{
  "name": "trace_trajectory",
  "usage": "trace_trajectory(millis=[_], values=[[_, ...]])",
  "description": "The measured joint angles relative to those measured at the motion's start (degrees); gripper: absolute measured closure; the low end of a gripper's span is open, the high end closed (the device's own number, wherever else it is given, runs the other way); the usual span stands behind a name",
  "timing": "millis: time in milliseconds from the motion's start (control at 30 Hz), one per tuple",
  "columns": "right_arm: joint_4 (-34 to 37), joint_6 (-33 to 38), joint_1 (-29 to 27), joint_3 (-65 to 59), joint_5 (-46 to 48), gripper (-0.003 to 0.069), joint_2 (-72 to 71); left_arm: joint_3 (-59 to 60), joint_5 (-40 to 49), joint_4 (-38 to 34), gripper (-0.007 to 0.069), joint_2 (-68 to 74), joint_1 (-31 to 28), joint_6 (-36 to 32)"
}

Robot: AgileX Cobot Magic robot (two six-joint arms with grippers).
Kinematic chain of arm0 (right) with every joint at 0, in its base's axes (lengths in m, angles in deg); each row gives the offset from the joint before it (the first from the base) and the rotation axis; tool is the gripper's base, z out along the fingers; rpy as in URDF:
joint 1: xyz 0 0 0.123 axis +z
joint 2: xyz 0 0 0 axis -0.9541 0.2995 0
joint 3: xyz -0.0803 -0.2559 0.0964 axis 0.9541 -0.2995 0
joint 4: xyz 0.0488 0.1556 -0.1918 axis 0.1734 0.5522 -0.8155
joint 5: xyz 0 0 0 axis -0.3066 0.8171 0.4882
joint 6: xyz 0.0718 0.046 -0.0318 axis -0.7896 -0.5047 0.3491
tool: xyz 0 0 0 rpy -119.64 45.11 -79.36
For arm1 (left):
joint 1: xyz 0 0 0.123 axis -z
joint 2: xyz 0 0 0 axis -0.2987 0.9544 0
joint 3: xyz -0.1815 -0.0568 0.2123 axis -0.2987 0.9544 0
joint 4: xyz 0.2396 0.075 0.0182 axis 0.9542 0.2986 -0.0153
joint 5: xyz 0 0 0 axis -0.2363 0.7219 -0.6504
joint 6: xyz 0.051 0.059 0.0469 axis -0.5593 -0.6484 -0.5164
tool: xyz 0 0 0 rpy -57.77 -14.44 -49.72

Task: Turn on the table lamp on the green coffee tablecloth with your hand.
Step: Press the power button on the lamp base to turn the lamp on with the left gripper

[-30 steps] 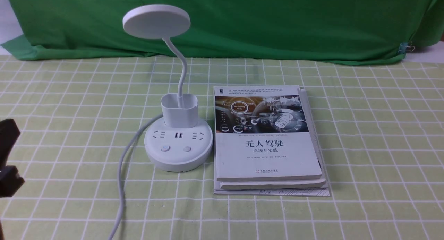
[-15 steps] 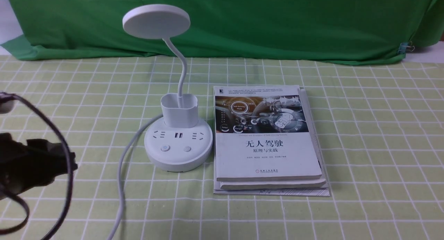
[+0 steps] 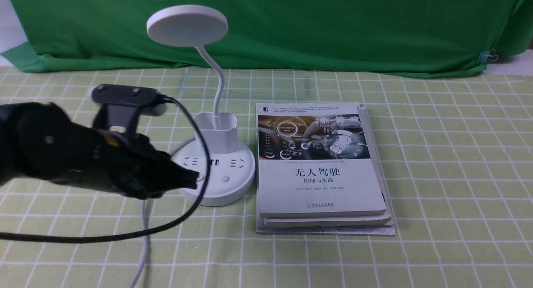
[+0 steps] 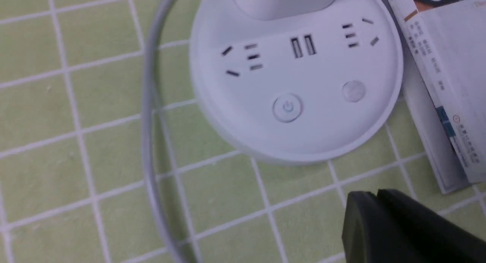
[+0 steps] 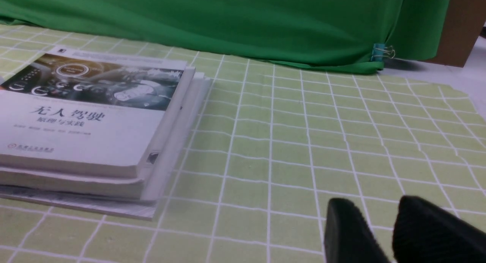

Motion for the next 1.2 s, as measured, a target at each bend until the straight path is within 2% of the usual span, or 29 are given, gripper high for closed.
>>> trace_trajectory(millis=[67,233,433,733,1200], values=[[0.0,0.0,0.0,0.0,0.0,0.0414,0.0,-2.9,-0.4,7.3,0.0620,3.9,3.2,7.5],[0.0,0.0,0.0,0.0,0.0,0.0414,0.0,-7.4,-0.8,12.3,0.0620,10.5,6.6,13.4],[0.0,0.0,0.0,0.0,0.0,0.0414,0.0,-12.0,-1.3,14.0,0.0620,15.9,7.9,14.5],[0.0,0.0,0.0,0.0,0.0,0.0414,0.0,-13.9,-1.6,21.5,0.0620,18.9,7.9,19.2],[0.0,0.0,0.0,0.0,0.0,0.0414,0.0,-14.1,-3.7,22.0,0.0620,21.2,7.9,20.2]])
